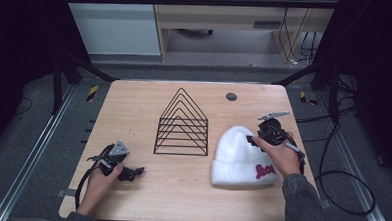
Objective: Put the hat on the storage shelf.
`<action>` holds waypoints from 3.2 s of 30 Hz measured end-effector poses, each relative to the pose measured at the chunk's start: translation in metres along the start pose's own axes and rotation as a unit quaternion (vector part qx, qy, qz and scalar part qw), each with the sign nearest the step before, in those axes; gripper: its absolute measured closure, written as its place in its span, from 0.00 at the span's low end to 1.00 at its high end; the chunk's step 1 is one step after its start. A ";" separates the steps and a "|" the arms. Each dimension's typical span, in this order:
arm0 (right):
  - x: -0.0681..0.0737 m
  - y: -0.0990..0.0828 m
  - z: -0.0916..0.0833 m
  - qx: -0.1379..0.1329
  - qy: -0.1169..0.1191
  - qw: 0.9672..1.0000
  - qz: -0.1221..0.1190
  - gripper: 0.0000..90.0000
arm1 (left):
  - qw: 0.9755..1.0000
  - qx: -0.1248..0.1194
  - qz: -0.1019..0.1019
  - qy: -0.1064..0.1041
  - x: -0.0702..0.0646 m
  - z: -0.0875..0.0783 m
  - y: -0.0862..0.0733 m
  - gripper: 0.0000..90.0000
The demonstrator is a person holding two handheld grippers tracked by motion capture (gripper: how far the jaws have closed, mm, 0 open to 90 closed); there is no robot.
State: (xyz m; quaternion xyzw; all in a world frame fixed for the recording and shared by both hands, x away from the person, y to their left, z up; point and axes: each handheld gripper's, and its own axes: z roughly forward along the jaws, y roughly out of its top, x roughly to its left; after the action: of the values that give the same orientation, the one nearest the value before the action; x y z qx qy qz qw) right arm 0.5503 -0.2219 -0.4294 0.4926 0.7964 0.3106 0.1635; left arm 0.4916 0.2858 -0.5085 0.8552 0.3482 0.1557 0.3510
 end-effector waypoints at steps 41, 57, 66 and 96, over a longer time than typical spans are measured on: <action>0.032 -0.004 0.000 -0.044 0.027 0.998 -0.038 0.92 | 1.000 0.002 -0.005 0.005 -0.002 0.001 0.001 0.00; 0.064 0.007 -0.069 -0.124 0.041 0.988 -0.079 0.92 | 1.000 -0.002 -0.006 0.004 -0.004 0.000 0.002 0.02; 0.081 0.012 -0.110 -0.165 0.041 0.981 -0.098 0.92 | 0.997 -0.071 0.017 0.028 -0.008 -0.019 0.030 0.07; 0.085 0.100 -0.176 -0.230 0.008 0.967 -0.111 0.93 | 0.987 -0.154 0.038 -0.012 -0.024 -0.092 0.167 0.11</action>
State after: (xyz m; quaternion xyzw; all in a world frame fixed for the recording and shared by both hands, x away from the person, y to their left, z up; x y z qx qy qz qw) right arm 0.4801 -0.1727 -0.2275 0.3474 0.7547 0.4690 0.2995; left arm 0.5086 0.2285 -0.3257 0.8056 0.2828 0.2101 0.4763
